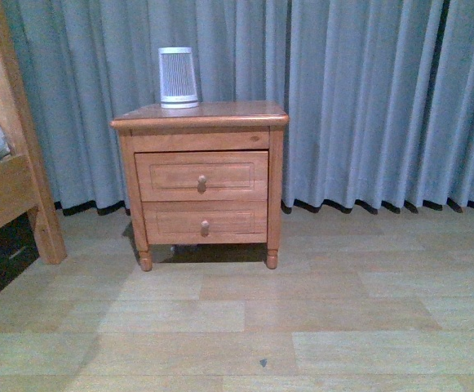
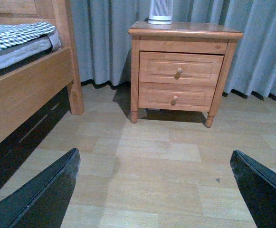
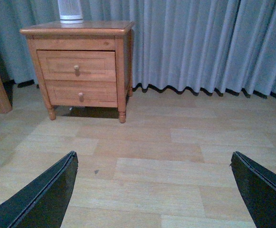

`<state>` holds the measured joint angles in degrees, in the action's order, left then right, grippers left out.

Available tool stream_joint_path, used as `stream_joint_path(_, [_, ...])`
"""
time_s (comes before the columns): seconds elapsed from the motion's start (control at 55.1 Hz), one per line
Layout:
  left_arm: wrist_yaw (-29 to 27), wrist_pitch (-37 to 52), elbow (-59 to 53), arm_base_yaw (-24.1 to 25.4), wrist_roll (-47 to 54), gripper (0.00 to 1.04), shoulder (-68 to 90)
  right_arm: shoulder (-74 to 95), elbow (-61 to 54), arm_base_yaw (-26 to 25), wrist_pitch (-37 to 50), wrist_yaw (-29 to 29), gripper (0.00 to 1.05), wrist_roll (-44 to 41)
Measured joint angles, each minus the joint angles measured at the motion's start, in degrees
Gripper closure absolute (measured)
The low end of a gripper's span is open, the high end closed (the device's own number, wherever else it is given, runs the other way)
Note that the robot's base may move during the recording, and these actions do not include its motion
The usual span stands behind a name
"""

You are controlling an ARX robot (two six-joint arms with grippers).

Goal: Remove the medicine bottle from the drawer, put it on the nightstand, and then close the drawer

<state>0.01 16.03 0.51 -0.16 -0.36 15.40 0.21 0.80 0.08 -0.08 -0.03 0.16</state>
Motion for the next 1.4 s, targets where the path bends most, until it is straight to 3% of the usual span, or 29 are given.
stream_joint_path(1.399, [0.0,0.0,0.0,0.0,0.0,0.07,0.0,0.0,0.0,0.0,0.0,0.0,0.07,0.0])
